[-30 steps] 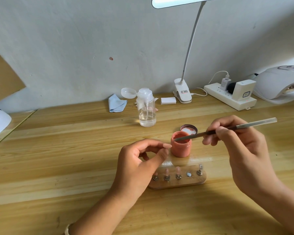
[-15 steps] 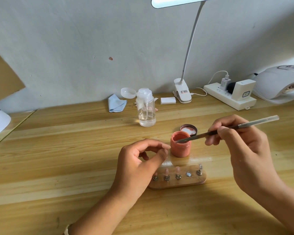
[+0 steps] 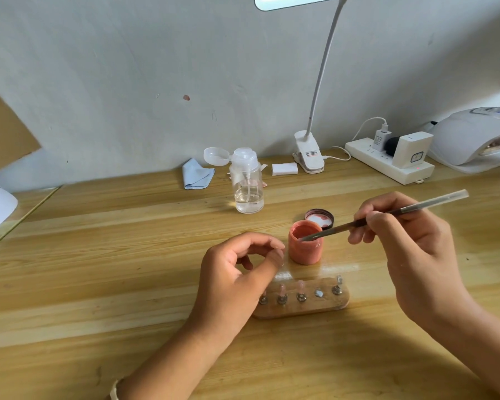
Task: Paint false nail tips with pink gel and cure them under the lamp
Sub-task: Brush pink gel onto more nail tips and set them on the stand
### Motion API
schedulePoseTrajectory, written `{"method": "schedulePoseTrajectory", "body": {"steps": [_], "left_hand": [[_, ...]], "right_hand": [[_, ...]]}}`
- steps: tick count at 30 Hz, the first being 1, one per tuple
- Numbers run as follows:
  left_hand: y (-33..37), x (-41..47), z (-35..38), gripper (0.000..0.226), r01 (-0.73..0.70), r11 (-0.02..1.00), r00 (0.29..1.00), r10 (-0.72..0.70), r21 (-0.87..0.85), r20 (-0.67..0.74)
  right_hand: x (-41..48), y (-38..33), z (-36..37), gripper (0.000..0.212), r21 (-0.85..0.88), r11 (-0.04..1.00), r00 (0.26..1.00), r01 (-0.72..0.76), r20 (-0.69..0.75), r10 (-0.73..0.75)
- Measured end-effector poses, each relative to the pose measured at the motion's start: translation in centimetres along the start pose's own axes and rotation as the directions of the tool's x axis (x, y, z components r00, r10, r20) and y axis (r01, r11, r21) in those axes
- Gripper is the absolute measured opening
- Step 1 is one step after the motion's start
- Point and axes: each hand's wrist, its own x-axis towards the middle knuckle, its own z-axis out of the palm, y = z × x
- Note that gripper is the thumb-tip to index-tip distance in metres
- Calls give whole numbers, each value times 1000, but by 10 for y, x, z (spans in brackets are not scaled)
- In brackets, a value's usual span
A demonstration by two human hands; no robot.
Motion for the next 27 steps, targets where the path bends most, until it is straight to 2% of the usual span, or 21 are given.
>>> {"method": "schedulePoseTrajectory", "body": {"steps": [4,8,11,13,16,19,27], "left_hand": [[7,-4,11,20,-117,990,991,112,72,77],[9,-9,27,9,-269,938,956,232,219,178],[5,-12,37,10,-274,899,957,220,341,189],[3,-13,39,16,-305,835,952,246,457,185],[1,-12,37,12,-329,760,944,279,560,176],[1,-10,34,10,-339,717,940,291,609,180],[0,-9,31,13,-327,688,945,221,648,243]], "right_hand": [[5,1,-2,13,10,1000,996,-23,-89,24],[11,0,-5,11,40,997,980,-70,-186,76],[12,0,-6,11,42,996,976,-75,-200,82],[11,-1,-6,12,41,997,979,-61,-193,68],[11,-2,-6,12,35,998,982,-43,-180,48],[11,-2,-6,12,46,998,984,-38,-171,45],[11,-3,-6,11,50,998,985,-41,-168,49]]}}
